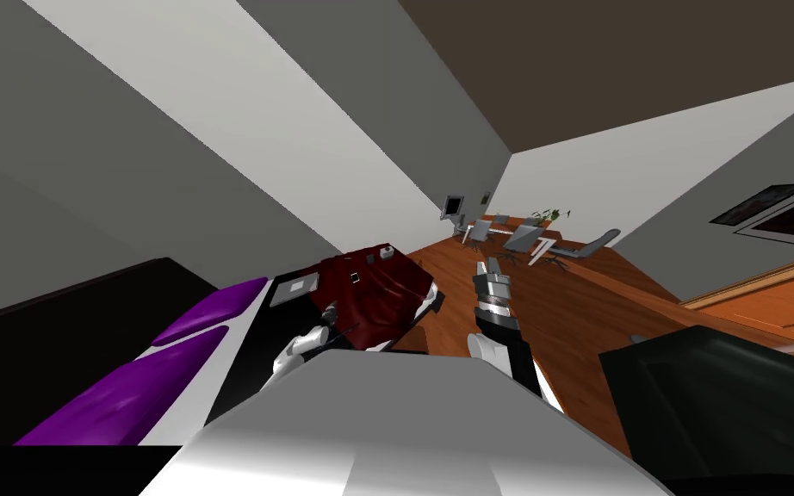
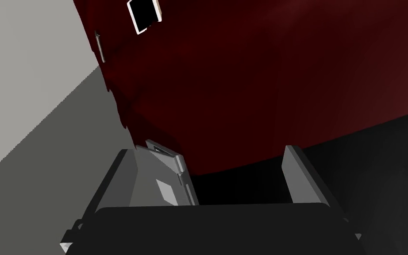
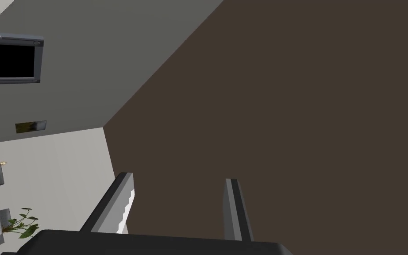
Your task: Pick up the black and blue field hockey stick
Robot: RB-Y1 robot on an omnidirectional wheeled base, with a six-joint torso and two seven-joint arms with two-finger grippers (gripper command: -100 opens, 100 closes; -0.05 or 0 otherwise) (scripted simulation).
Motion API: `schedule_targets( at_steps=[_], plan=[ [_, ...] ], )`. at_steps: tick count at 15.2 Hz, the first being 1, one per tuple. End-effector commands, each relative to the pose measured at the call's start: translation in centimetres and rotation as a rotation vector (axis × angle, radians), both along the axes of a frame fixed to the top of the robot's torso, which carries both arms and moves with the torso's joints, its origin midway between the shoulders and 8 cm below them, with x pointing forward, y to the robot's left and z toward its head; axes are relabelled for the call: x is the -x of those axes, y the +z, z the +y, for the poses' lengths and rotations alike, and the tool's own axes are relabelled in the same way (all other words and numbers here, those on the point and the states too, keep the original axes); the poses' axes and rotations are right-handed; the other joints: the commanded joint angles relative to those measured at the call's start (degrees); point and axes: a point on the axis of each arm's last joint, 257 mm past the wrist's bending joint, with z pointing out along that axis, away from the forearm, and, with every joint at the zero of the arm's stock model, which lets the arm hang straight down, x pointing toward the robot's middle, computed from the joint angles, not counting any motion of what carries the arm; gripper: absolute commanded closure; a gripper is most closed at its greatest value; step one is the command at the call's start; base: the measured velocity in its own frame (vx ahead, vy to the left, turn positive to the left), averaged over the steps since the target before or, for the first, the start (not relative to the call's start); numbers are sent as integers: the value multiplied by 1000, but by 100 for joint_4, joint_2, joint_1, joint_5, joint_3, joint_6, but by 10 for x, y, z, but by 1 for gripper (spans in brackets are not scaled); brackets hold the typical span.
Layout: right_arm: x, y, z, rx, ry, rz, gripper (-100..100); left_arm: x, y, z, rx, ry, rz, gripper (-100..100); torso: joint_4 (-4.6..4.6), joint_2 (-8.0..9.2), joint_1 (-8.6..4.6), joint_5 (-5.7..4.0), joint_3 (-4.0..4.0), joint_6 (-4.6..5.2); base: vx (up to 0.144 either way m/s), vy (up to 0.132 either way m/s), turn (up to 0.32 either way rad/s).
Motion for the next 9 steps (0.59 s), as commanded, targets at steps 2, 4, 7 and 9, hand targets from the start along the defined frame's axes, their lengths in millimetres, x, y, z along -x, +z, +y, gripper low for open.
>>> schedule_targets(
  at_steps=[2,4,7,9],
  plan=[
    [0,0,0,0,0,0,0,17,-26,6,53,42,83,-100,0,1,0,0,0,-1,25,3,-41],
    [0,0,0,0,0,0,0,29,-41,9,85,74,128,-100,0,1,1,1,0,0,27,7,-81],
    [0,0,0,0,0,0,0,43,-58,9,128,103,190,-100,0,2,-1,0,1,-1,25,4,-48],
    [0,0,0,0,0,0,0,53,-70,8,165,128,233,-100,0,2,0,0,1,0,28,5,-77]
  ],
)
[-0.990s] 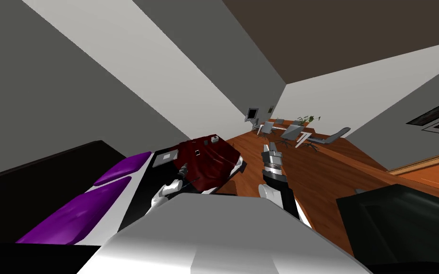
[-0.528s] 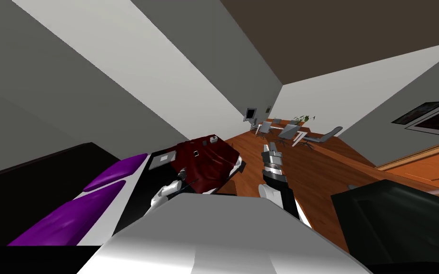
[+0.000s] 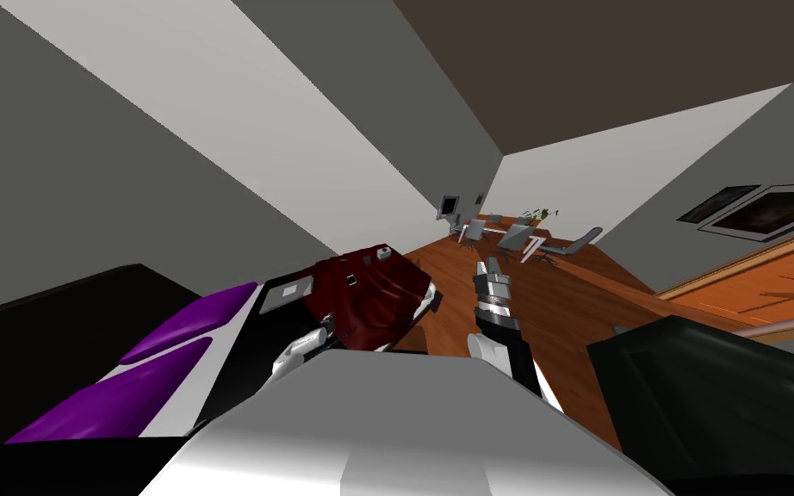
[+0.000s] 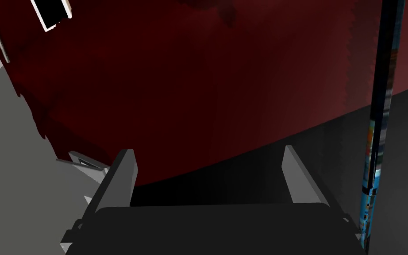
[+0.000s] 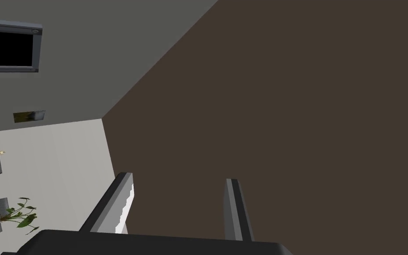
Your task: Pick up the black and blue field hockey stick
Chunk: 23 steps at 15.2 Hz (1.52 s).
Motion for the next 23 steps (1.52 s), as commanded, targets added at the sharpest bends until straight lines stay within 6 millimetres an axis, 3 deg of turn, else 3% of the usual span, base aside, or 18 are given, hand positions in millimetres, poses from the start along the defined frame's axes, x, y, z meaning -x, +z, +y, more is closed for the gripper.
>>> schedule_targets(
  at_steps=[1,7,14,23],
  plan=[
    [0,0,0,0,0,0,0,14,-14,0,34,27,51,-100,0,0,0,0,0,0,31,8,-72],
    [0,0,0,0,0,0,0,41,-39,-5,110,83,145,-100,0,1,-1,0,0,-1,23,5,-45],
    [0,0,0,0,0,0,0,82,-69,-26,244,168,282,-100,0,2,0,0,1,-2,24,5,-48],
    [0,0,0,0,0,0,0,110,-85,-51,350,226,377,-100,1,6,-3,0,3,-2,17,4,-36]
  ],
)
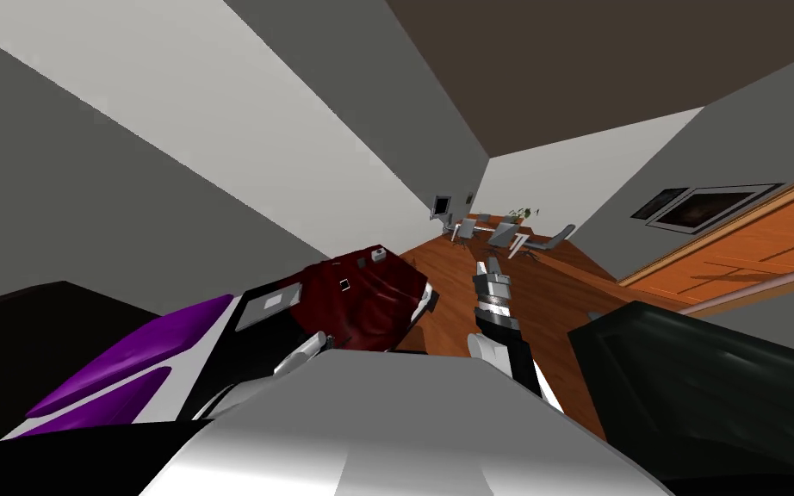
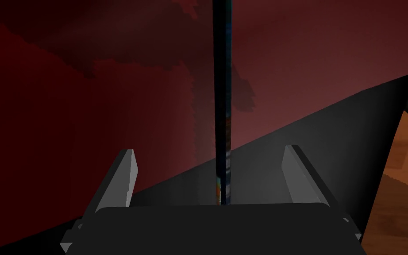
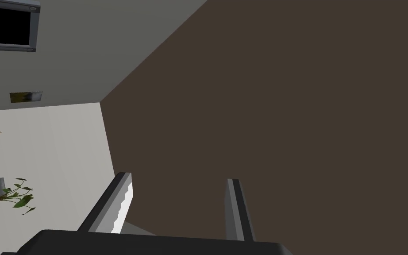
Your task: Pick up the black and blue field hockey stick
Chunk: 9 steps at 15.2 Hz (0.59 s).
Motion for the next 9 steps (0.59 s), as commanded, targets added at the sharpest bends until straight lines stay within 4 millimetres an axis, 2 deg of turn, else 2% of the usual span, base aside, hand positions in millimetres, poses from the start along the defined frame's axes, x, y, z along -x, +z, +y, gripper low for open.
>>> schedule_targets(
  at_steps=[1,2,3,6,9],
  plan=[
    [0,0,0,0,0,0,0,7,-3,-7,28,13,24,-100,0,0,0,0,0,0,16,5,-42],
    [0,0,0,0,0,0,0,3,-2,-3,13,6,11,-100,0,0,0,0,0,0,9,3,-15],
    [0,0,0,0,0,0,0,7,-10,-17,16,6,14,-100,0,2,0,-1,1,-1,25,35,19],
    [0,0,0,0,0,0,0,8,-12,-22,16,5,14,-100,-1,-6,23,4,-3,-2,37,65,11],
    [0,0,0,0,0,0,0,15,-24,-45,16,0,12,-100,-2,-6,28,6,-4,-2,35,81,15]
  ],
)
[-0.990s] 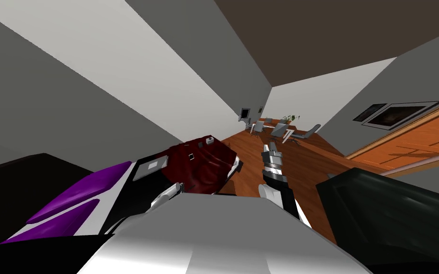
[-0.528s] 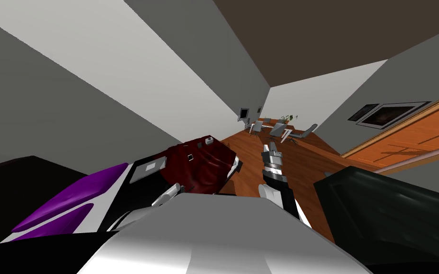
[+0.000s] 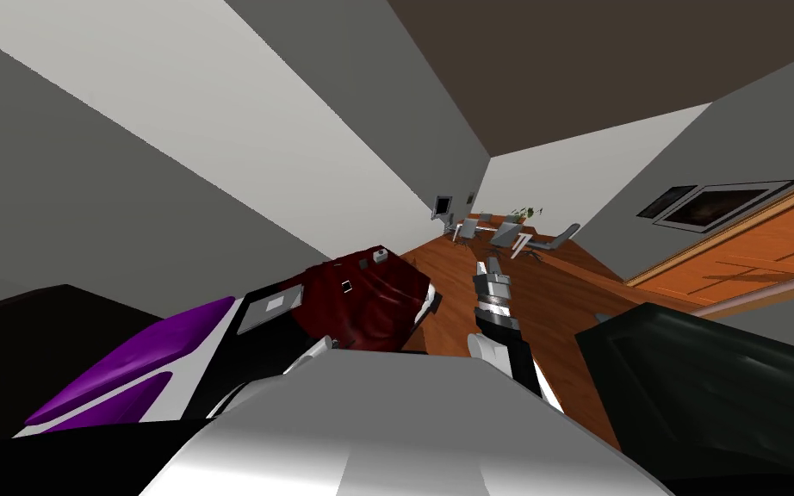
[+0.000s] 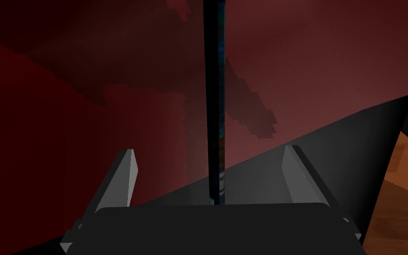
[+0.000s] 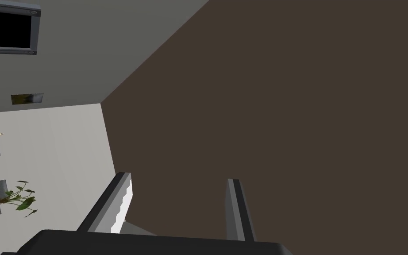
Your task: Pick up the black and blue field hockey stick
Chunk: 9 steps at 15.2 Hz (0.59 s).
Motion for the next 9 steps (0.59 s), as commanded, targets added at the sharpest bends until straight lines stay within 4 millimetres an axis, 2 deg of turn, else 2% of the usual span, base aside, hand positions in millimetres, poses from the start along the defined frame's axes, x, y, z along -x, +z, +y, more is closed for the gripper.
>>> schedule_targets(
  at_steps=[1,2,3,7,8,9],
  plan=[
    [0,0,0,0,0,0,0,3,-6,-13,-2,-2,-4,-100,0,0,0,0,0,0,39,112,19],
    [0,0,0,0,0,0,0,2,-3,-5,0,0,-1,-100,0,0,6,1,0,0,23,66,-1],
    [0,0,0,0,0,0,0,3,-4,-6,-2,0,-2,100,1,3,-2,0,1,0,8,24,-4],
    [0,0,0,0,0,0,0,4,-4,-6,0,1,0,100,5,9,-23,-5,6,5,1,3,0],
    [0,0,0,0,0,0,0,-2,3,6,-3,2,-2,100,5,9,-24,-5,6,5,-25,-56,-31],
    [0,0,0,0,0,0,0,-2,3,6,-3,2,-2,100,7,17,-39,-9,11,5,-46,-91,-13]
  ],
)
